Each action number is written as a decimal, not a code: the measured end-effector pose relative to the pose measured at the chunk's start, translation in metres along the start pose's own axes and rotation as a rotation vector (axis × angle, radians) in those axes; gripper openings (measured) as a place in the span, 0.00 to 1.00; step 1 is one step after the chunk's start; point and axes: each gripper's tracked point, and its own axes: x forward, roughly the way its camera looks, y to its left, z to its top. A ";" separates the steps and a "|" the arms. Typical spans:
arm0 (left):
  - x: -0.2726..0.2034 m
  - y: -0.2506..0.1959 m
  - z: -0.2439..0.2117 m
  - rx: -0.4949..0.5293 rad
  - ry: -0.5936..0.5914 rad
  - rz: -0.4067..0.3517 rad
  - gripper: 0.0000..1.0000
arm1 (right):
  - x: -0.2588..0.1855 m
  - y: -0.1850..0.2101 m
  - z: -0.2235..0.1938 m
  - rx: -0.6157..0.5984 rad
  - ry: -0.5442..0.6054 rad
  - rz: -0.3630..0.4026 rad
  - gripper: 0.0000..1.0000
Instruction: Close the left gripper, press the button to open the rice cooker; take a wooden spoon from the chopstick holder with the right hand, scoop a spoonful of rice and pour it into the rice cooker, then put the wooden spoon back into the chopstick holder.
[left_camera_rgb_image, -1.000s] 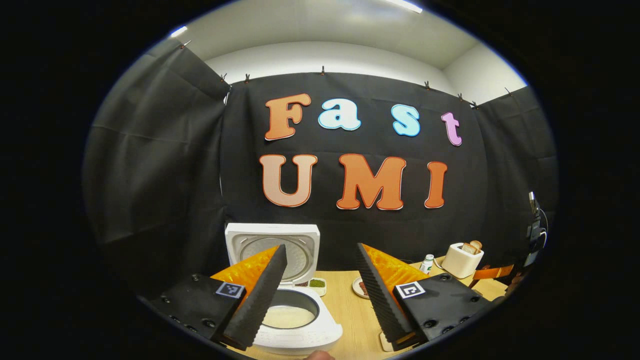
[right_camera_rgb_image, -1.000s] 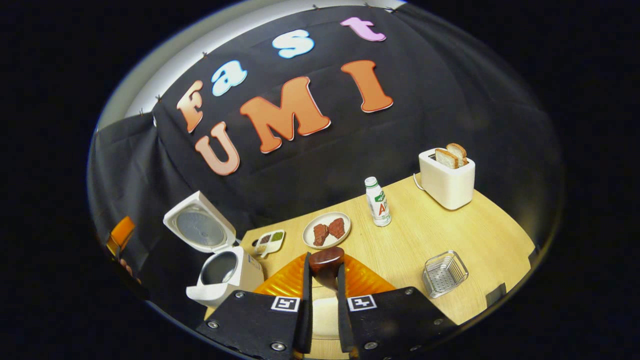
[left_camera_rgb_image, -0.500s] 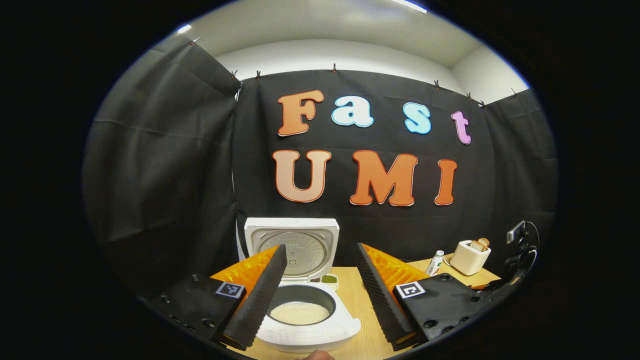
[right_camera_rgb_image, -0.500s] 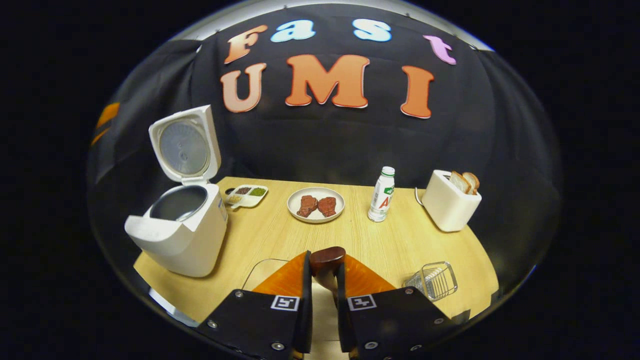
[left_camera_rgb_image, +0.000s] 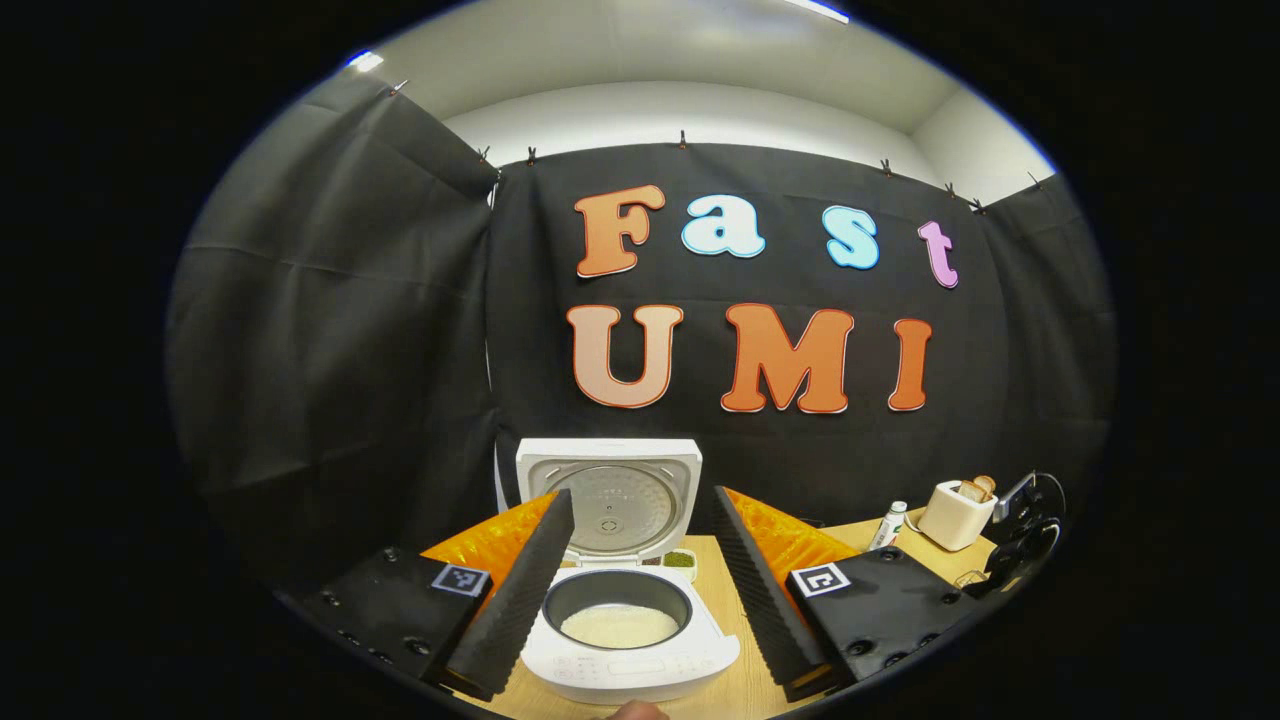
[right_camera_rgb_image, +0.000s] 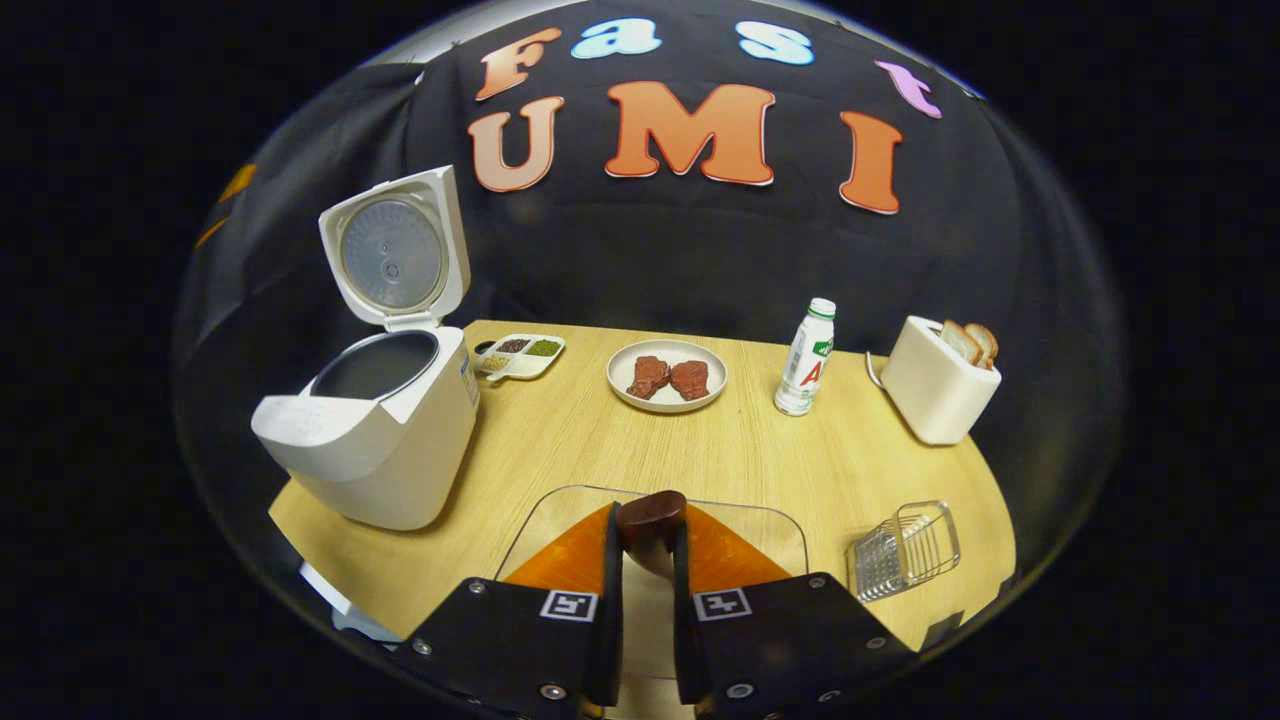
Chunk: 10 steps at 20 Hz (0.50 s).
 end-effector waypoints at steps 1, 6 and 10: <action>0.000 -0.001 0.001 0.003 0.000 0.002 0.94 | 0.002 -0.003 0.003 0.041 -0.001 0.004 0.21; -0.003 -0.002 0.002 0.023 0.001 0.003 0.94 | 0.008 -0.005 0.004 0.290 0.028 0.050 0.20; -0.004 0.001 0.000 0.025 0.007 0.014 0.94 | 0.010 0.011 0.003 0.415 0.053 0.107 0.20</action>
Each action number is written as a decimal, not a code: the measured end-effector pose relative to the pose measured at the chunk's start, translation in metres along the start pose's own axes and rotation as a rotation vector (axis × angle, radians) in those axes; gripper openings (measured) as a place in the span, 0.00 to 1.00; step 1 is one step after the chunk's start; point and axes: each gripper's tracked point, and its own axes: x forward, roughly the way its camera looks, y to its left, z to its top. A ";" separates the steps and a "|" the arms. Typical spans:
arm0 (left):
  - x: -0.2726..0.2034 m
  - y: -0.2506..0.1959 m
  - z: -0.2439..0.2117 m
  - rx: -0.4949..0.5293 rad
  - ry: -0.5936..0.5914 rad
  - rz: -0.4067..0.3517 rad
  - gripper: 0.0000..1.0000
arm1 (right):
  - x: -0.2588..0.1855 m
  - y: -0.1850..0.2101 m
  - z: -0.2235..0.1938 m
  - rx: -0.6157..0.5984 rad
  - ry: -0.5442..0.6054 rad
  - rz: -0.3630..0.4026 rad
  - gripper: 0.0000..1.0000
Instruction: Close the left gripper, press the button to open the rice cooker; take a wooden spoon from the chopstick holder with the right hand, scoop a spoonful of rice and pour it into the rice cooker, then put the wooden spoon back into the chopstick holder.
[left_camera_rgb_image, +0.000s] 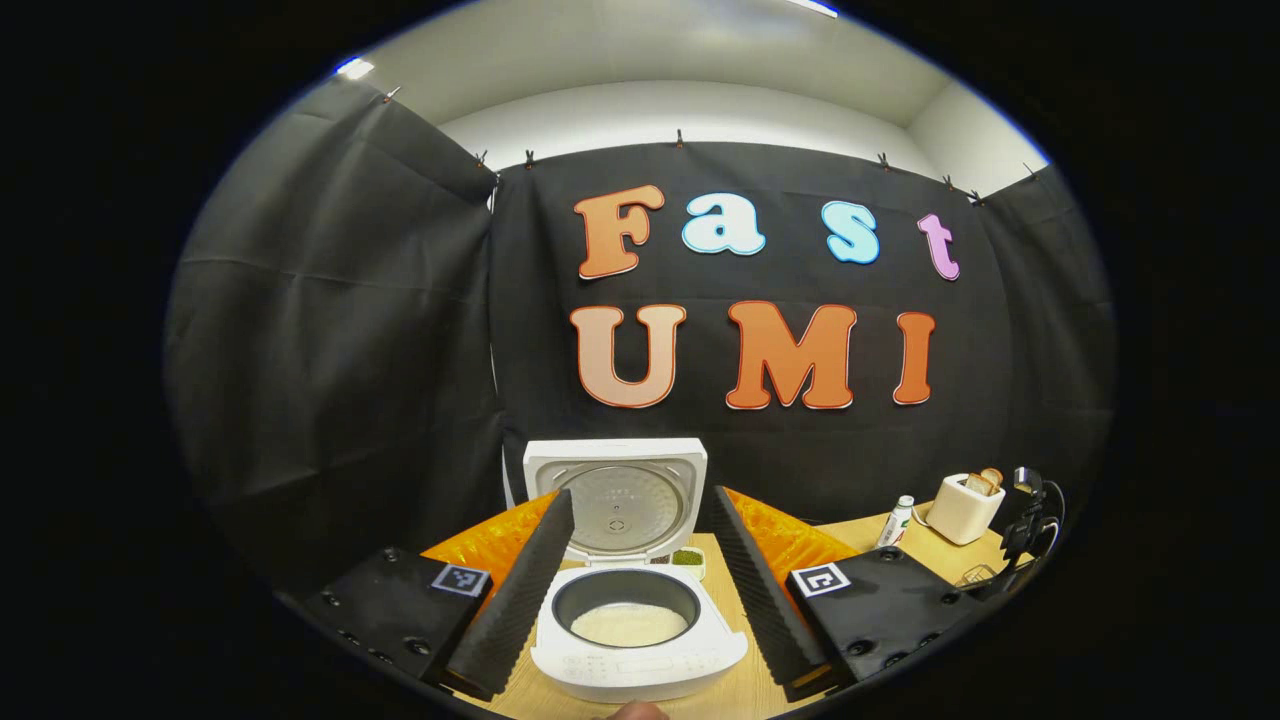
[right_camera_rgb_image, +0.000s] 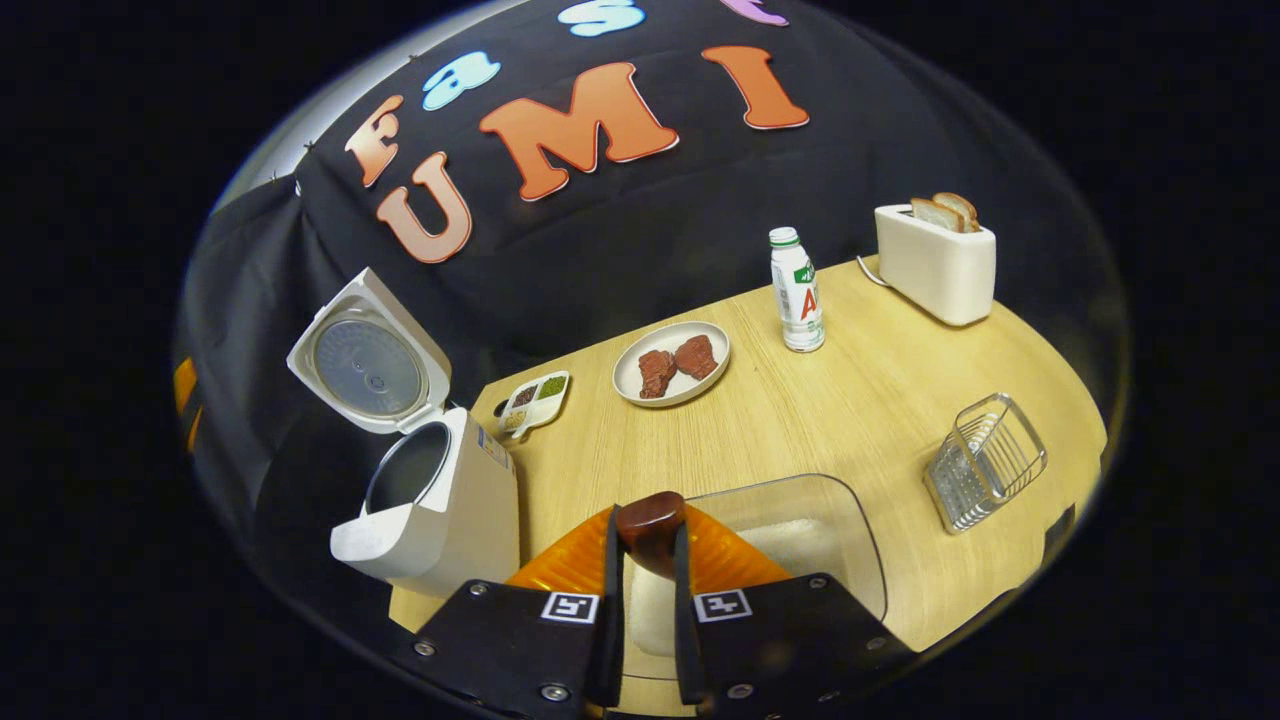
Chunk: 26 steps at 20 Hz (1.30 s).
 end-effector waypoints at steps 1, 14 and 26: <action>0.000 0.001 0.000 0.000 0.000 0.002 0.94 | 0.002 0.002 -0.001 0.024 0.010 0.008 0.21; 0.002 -0.004 0.001 0.007 -0.003 0.002 0.94 | 0.008 -0.041 -0.004 0.647 0.103 0.041 0.21; 0.012 -0.034 0.000 0.003 0.000 -0.053 0.94 | -0.023 -0.097 0.041 0.901 -0.003 0.147 0.21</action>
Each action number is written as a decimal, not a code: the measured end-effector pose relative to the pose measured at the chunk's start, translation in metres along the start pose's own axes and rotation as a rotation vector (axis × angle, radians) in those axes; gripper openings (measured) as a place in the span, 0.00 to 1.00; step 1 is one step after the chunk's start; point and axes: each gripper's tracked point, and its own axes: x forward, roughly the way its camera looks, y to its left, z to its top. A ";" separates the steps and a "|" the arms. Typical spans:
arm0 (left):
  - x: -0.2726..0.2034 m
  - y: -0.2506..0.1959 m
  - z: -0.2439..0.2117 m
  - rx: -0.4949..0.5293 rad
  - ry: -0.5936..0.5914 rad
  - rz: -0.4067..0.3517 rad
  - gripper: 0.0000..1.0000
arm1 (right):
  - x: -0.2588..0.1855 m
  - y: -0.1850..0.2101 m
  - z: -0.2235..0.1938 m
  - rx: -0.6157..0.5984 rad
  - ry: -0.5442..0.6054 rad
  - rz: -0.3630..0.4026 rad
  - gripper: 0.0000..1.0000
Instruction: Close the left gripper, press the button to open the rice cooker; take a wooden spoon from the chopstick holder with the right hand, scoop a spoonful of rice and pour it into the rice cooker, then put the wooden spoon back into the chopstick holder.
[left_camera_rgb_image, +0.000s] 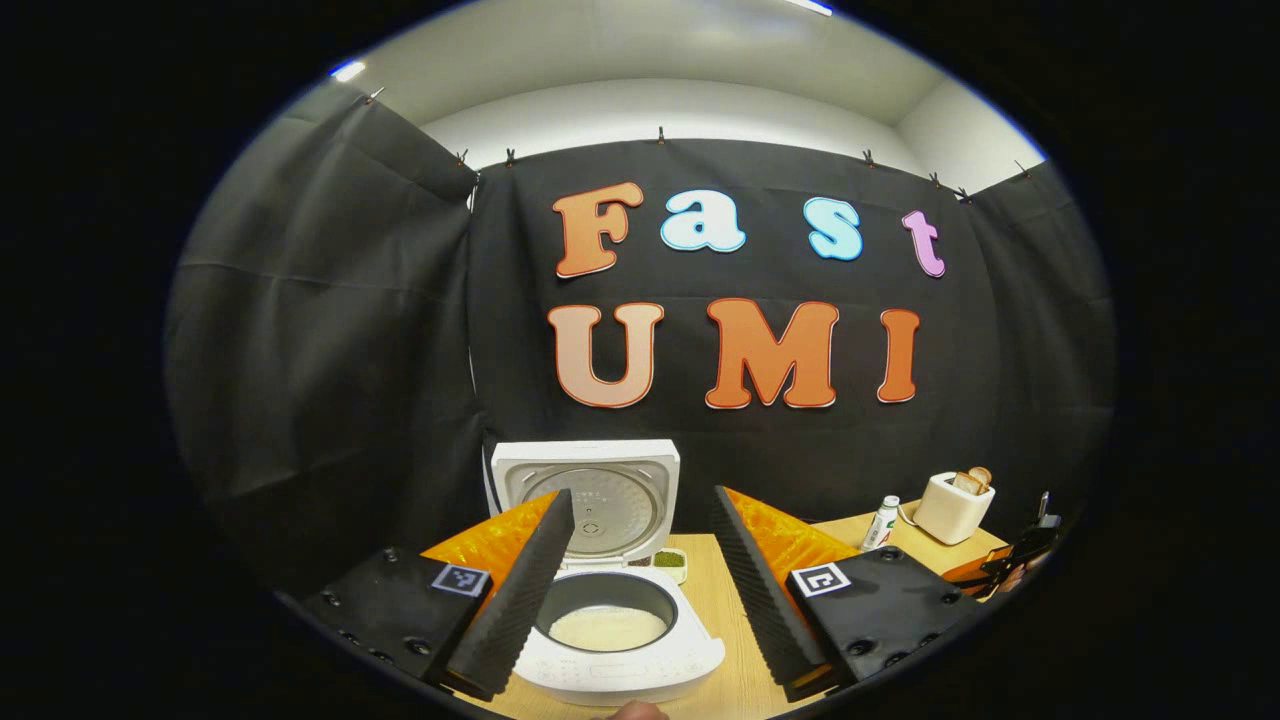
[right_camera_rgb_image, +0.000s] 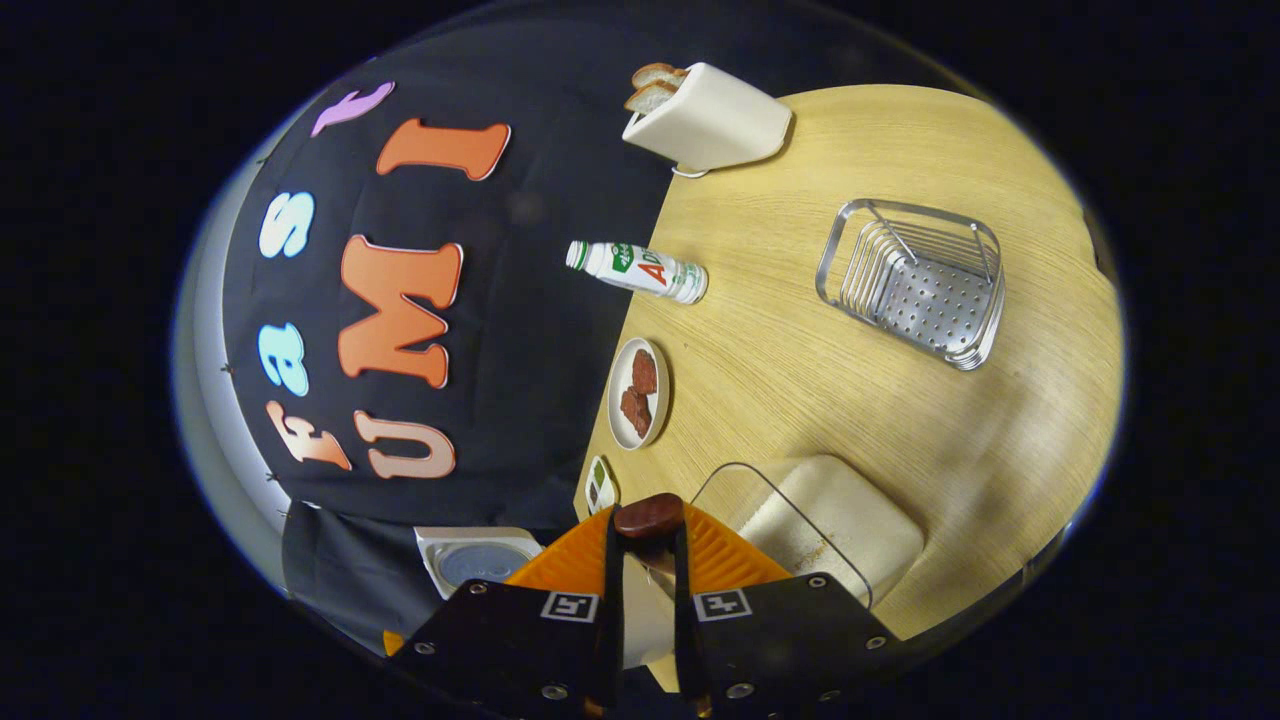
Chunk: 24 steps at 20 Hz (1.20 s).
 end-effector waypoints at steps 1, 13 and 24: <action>0.001 -0.002 0.002 0.001 -0.003 -0.002 0.94 | -0.003 0.003 0.006 0.033 -0.004 0.022 0.21; 0.004 -0.026 0.012 0.004 -0.031 -0.022 0.94 | -0.026 0.059 0.029 0.313 0.048 0.304 0.20; -0.010 0.005 0.021 0.006 -0.057 0.057 0.94 | 0.000 0.148 -0.020 0.352 0.197 0.448 0.20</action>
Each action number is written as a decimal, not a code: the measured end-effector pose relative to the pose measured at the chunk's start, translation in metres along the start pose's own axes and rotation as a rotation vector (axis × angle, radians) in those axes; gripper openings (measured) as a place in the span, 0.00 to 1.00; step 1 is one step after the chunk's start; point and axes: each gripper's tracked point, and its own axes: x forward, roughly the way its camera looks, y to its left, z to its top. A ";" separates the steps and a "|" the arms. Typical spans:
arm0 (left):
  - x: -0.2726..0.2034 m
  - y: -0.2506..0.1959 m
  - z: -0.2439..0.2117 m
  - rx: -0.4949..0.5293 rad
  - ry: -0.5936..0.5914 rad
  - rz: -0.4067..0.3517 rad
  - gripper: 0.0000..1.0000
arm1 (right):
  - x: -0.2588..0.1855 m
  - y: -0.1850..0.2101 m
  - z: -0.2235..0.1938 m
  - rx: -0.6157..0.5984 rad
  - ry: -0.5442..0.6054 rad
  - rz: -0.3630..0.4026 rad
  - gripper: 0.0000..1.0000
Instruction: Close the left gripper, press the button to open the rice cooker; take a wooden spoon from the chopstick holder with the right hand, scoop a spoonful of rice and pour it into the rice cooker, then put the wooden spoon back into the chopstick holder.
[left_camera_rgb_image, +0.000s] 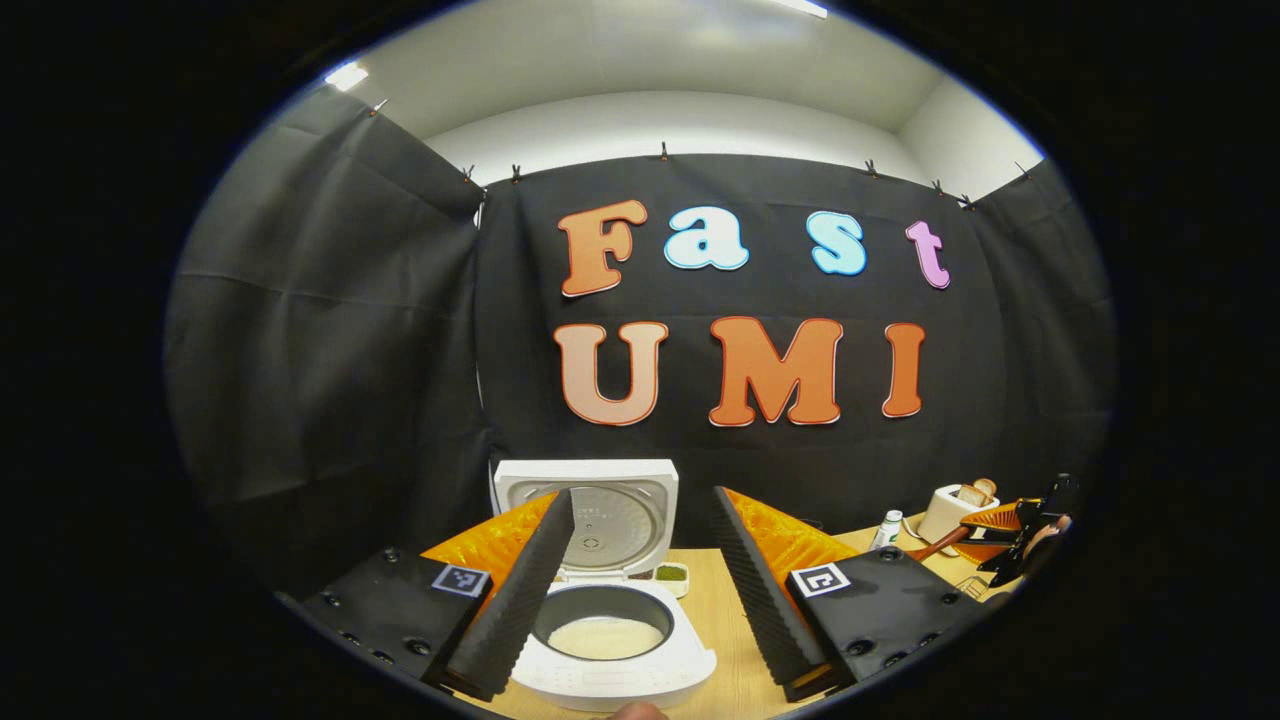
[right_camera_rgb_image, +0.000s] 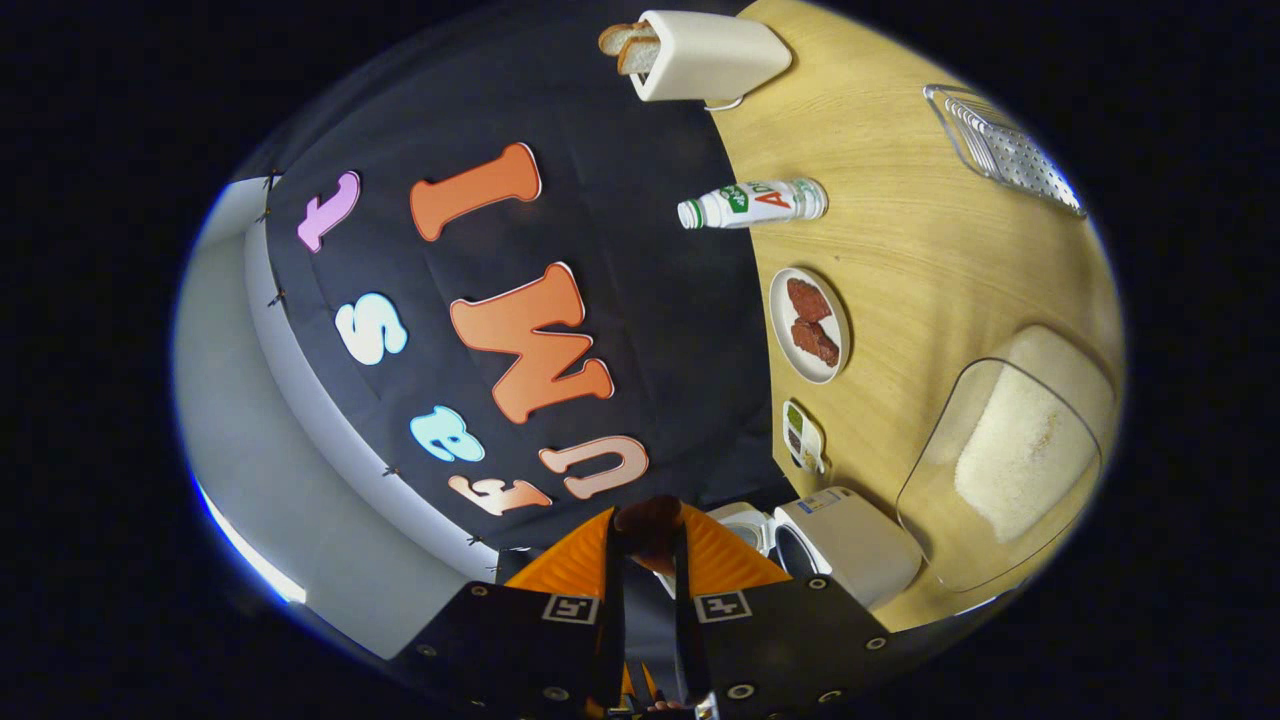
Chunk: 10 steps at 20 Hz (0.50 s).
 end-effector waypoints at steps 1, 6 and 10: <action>-0.001 0.006 0.000 -0.003 -0.003 0.012 0.94 | 0.010 0.000 -0.007 -0.005 0.021 -0.002 0.20; -0.012 0.038 0.001 -0.007 -0.009 0.072 0.94 | 0.062 -0.008 -0.043 -0.009 0.090 -0.038 0.21; -0.023 0.064 0.001 0.002 -0.017 0.117 0.94 | 0.101 -0.014 -0.073 -0.042 0.129 -0.072 0.21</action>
